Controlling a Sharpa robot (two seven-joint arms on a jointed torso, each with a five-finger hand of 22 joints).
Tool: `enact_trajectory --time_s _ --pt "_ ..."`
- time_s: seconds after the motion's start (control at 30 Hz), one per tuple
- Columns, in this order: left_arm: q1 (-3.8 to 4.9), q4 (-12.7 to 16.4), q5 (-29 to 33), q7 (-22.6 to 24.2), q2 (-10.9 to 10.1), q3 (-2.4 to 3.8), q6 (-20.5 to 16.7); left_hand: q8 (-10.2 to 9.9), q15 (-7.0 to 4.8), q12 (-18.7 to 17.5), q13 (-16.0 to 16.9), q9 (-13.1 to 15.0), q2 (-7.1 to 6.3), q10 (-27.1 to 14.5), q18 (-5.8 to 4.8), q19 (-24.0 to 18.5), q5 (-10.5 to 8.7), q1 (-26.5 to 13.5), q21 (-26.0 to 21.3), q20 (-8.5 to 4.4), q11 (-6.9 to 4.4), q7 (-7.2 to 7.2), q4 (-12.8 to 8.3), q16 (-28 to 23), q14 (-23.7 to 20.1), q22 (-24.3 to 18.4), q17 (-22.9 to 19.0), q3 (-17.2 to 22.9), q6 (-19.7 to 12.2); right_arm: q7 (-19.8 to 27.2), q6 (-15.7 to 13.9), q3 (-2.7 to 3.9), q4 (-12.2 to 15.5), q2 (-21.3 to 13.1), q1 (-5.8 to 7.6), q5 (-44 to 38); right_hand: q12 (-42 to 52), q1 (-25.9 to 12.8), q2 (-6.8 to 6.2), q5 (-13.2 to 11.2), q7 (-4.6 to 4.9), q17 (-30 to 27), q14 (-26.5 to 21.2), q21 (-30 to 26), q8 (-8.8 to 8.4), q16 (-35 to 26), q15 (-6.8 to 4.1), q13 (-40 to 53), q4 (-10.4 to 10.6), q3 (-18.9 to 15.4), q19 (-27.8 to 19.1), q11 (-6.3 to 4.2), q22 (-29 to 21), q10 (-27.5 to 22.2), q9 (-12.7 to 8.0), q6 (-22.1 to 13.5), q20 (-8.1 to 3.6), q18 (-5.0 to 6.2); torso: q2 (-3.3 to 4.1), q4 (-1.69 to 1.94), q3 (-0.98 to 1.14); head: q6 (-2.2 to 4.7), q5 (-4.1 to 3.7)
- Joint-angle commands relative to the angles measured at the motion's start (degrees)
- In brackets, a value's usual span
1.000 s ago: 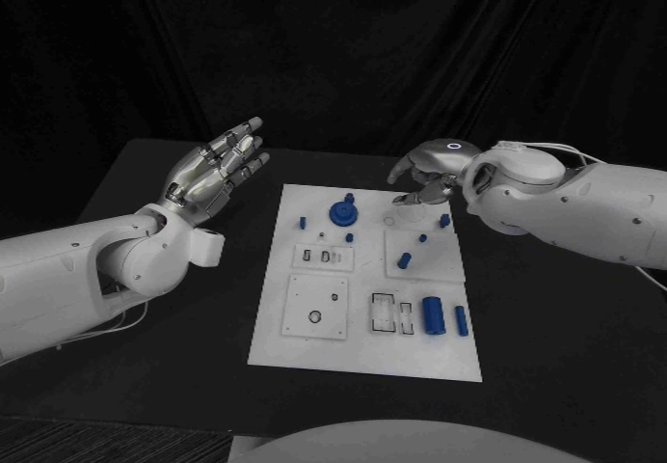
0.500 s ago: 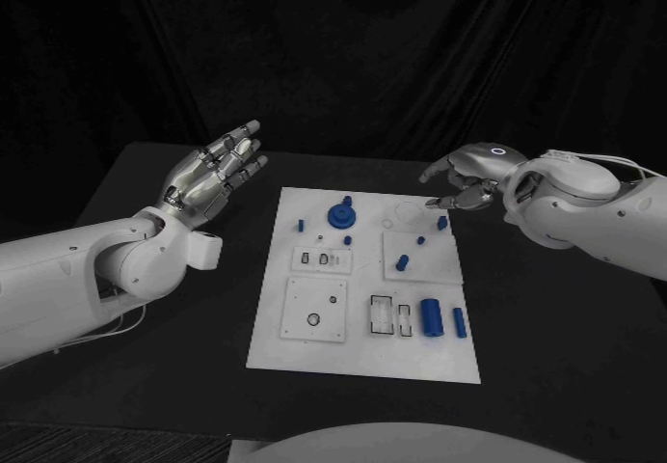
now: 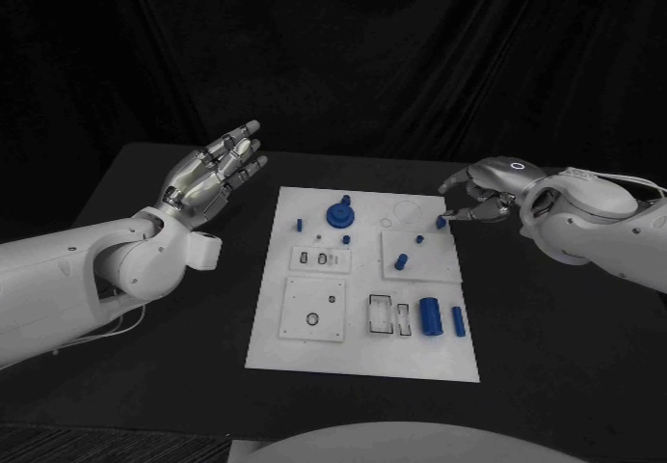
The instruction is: Assemble the parts on the task board
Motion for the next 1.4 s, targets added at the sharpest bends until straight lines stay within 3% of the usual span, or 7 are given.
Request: enact_trajectory --time_s 0.03,0.33,0.67,0.93,1.4 --pt "-0.09 -0.08 -0.06 1.32 0.02 0.05 1.06 -0.11 0.35 -0.06 -0.03 0.04 0.09 0.03 -0.69 -0.11 0.33 0.59 -0.07 0.45 0.44 0.48 -0.05 -0.14 -0.19 0.01 -0.07 0.23 -0.05 -1.29 -1.77 0.02 -0.35 -0.09 -0.46 -0.56 0.14 0.23 -0.46 -0.11 0.17 14.74 5.97 0.25 0.34 -0.16 -0.32 15.08 0.33 0.02 3.13 -0.20 12.91 5.88 -0.05 0.47 -0.35 -1.01 0.06 -0.02 -0.06 0.08 0.00" --pt "-0.15 -0.18 -0.07 1.23 0.07 0.05 1.33 0.09 0.37 -0.07 -0.04 0.14 0.06 0.00 -0.65 -0.11 0.45 0.78 -0.07 0.49 0.55 0.79 -0.11 -0.12 -0.18 0.01 -0.06 0.42 0.65 -1.11 -1.67 0.02 -0.85 0.09 -1.15 -0.56 0.14 0.40 -0.42 0.20 0.36 14.68 5.96 0.24 0.84 -0.21 -0.25 15.08 0.38 0.13 3.10 -0.07 12.89 5.88 0.03 1.30 -0.31 -1.00 0.00 0.00 0.04 0.08 0.06" --pt "-0.19 -0.34 -0.07 1.22 0.11 0.05 1.45 0.15 0.37 -0.07 -0.05 0.17 0.04 -0.02 -0.64 -0.11 0.46 0.82 -0.07 0.50 0.63 0.89 -0.12 -0.14 -0.19 0.01 -0.07 0.48 0.85 -1.02 -1.19 0.02 -1.34 0.57 -1.72 -0.56 0.14 0.53 -0.51 0.11 0.50 14.68 5.96 -0.03 1.22 -0.21 -0.21 15.08 0.32 0.14 2.98 0.06 12.80 5.88 0.14 1.93 -0.27 -0.93 -0.06 0.04 -0.06 -0.01 -0.03" --pt "-0.20 -0.27 -0.07 1.15 -0.05 0.05 1.41 0.15 0.37 -0.07 -0.05 0.17 0.04 -0.02 -0.64 -0.11 0.46 0.82 -0.07 0.50 0.63 0.89 -0.12 -0.14 -0.19 0.01 -0.07 0.48 0.85 -1.09 -0.84 0.02 -1.85 1.00 -2.35 -0.56 0.14 1.90 -0.17 2.32 0.94 14.58 5.94 -0.16 2.29 -0.29 0.02 15.08 0.21 0.64 2.86 0.45 12.75 5.88 0.61 3.59 -0.07 -0.90 -0.05 0.03 -0.13 -0.09 0.09" --pt "-0.21 -0.13 -0.07 1.07 -0.17 0.05 1.37 0.15 0.37 -0.07 -0.05 0.17 0.04 -0.02 -0.64 -0.11 0.46 0.82 -0.07 0.50 0.63 0.89 -0.12 -0.14 -0.19 0.01 -0.07 0.48 0.85 -1.28 -0.29 0.02 -2.68 1.96 -2.60 -0.56 0.14 2.49 0.10 2.92 1.22 14.53 5.92 -0.41 3.25 -0.33 0.19 15.08 0.16 0.81 2.71 0.70 12.67 5.88 1.17 5.18 0.09 -0.84 0.06 0.06 -0.07 -0.02 0.05"
